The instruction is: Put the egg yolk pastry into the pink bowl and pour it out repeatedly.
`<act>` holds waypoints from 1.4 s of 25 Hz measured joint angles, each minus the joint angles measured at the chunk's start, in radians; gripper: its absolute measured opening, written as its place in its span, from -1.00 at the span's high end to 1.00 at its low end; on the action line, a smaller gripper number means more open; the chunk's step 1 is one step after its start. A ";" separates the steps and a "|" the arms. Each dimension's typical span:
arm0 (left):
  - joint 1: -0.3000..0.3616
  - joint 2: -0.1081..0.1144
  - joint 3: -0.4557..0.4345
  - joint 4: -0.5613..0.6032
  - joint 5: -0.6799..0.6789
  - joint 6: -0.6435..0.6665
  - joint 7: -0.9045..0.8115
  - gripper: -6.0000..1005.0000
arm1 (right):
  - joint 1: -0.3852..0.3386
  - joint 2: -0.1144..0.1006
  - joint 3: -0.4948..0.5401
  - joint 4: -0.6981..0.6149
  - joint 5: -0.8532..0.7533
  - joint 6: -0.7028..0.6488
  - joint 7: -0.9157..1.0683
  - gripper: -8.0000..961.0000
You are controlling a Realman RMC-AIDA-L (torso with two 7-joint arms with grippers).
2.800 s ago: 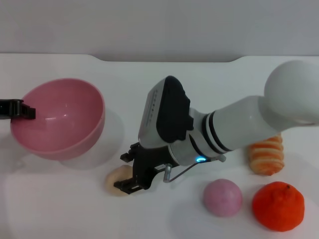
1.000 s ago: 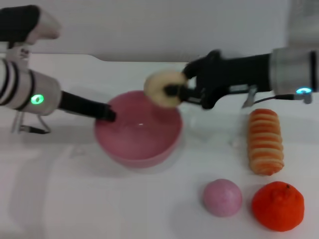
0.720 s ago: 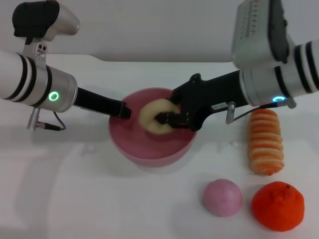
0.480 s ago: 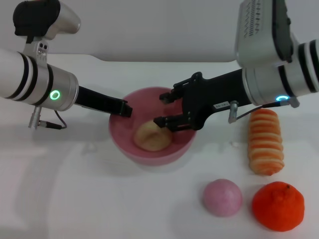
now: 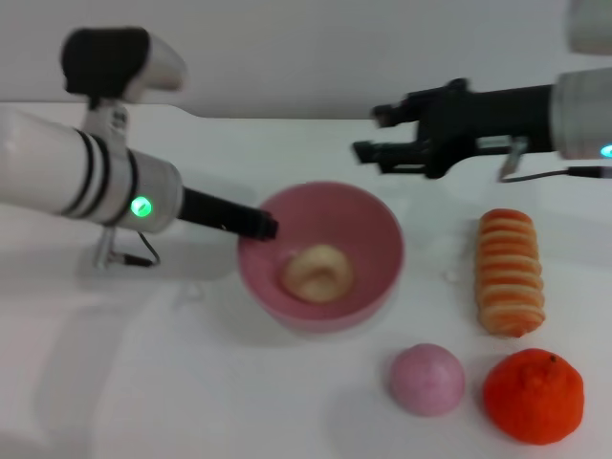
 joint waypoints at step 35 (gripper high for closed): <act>0.168 0.010 -0.505 -0.132 -0.796 0.108 0.578 -0.48 | -0.071 -0.009 0.201 0.225 0.314 0.140 -0.052 -0.15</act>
